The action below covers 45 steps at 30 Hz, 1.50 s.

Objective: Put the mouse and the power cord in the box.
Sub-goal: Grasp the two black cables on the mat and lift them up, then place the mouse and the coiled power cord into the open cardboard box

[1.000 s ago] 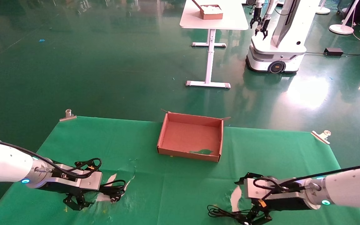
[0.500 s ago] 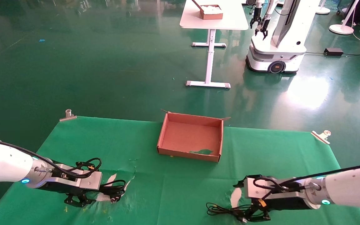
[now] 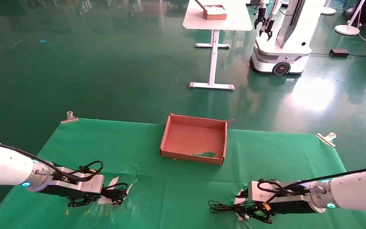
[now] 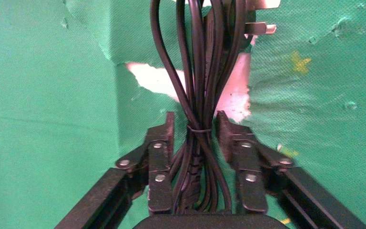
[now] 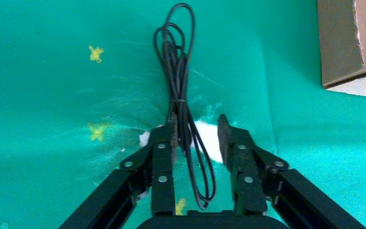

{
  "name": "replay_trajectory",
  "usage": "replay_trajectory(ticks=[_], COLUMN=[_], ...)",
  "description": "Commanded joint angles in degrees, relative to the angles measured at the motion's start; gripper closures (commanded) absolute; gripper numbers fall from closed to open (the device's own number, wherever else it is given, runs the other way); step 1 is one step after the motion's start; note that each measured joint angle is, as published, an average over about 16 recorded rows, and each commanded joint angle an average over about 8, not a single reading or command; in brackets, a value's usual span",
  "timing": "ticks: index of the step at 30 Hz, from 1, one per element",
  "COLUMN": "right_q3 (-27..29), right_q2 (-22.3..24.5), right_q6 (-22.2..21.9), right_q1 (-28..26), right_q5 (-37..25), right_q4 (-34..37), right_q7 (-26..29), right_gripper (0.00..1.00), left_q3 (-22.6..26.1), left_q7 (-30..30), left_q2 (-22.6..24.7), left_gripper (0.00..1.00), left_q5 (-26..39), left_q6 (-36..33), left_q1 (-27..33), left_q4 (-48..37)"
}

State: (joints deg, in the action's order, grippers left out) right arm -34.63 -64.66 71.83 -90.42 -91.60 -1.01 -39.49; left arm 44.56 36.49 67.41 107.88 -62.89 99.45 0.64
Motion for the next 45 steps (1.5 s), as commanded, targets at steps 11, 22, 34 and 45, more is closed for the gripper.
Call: replay_trajectory(ticks=[11,22,34,45], right_q3=[0.1,2.7,4.6,5.2], right_q2=[0.1,4.9,13.0,3.3], right_q6=[0.1,4.1,9.4,-2.8], right_q1=[-0.1,-2.6,-11.1,-10.1], right_q5=[0.1,3.9,6.1,6.4], right_q4=[-0.1,-2.5,-14.6,-22.4], right_q7=[-0.1,-2.3,0.7,5.9], right_gripper=[1.00,1.00,1.00,1.00], left_q3=[-0.1,-4.6,-12.6,-15.2], left_q7=[0.0,-0.3,-5.9,-8.4], left_q2=[-0.2,-4.8,-3.5,-1.0], left_gripper=[1.00,1.00,1.00,1.00], left_q5=[-0.2,-6.7,-18.1,-21.9], left_q6=[-0.4,-8.8,-13.9,-7.5], left_q1=[0.3,4.8,9.9,17.5], left_q4=[0.1,-0.2,-2.0,0.7])
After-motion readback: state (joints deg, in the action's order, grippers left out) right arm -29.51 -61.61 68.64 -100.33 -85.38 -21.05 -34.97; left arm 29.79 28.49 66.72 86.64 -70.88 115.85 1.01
